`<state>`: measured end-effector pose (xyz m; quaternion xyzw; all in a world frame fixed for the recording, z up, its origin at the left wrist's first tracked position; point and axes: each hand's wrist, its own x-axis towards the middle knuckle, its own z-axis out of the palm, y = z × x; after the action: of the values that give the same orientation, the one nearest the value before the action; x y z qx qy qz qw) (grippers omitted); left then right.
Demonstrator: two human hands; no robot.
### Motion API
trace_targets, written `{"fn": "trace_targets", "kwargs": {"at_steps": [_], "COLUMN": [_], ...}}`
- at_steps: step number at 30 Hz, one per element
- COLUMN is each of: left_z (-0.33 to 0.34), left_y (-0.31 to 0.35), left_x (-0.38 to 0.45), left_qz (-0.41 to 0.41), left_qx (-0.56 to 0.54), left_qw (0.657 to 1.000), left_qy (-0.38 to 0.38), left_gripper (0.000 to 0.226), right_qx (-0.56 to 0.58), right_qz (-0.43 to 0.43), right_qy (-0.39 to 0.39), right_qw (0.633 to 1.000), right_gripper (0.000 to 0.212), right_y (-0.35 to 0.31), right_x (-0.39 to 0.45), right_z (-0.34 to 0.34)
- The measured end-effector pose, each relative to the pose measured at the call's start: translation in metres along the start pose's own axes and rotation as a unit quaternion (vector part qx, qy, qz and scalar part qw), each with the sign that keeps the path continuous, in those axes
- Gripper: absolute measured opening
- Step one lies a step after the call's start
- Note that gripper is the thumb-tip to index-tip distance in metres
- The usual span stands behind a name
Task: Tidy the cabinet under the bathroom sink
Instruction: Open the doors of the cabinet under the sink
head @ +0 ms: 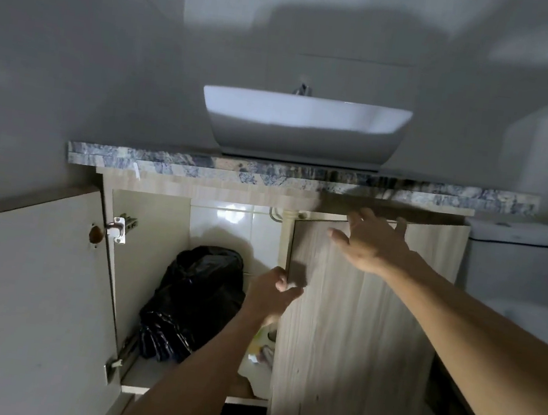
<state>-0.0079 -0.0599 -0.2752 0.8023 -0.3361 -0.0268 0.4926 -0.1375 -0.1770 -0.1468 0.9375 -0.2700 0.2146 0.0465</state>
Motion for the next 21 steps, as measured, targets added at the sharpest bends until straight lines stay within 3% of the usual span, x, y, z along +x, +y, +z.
{"fn": "trace_targets", "kwargs": {"at_steps": [5,9,11,14,16,21], "left_z": [-0.008,-0.015,-0.014,-0.003,0.012,0.056], "left_y": [0.009,0.028,0.041,0.061,0.076,0.105], "left_x": [-0.038,-0.071,-0.085,-0.099,-0.11,-0.137], "left_qz": [0.067,0.168,0.225,0.291,0.332,0.403], "left_qx": [-0.015,0.028,0.05,0.069,0.087,0.076], "left_qw": [0.996,0.978,0.962,0.935,0.915,0.891], "left_qy": [-0.058,-0.121,-0.146,-0.191,-0.214,-0.194], "left_gripper": [0.024,0.017,0.01,0.012,0.017,0.016], "right_qx": [0.008,0.041,0.044,-0.018,-0.098,-0.206], "right_qz": [0.044,0.076,0.089,0.106,0.116,0.123], "right_qy": [0.011,0.024,-0.018,-0.125,-0.179,-0.168], "right_qw": [0.999,0.996,0.995,0.986,0.972,0.956], "right_gripper": [0.065,0.061,0.051,0.035,0.036,0.027], "right_y": [-0.001,0.002,0.003,0.001,-0.001,0.01], "right_x": [-0.035,-0.062,-0.073,-0.083,-0.086,-0.107], "right_z": [-0.015,-0.041,-0.062,-0.096,-0.105,-0.096]}}
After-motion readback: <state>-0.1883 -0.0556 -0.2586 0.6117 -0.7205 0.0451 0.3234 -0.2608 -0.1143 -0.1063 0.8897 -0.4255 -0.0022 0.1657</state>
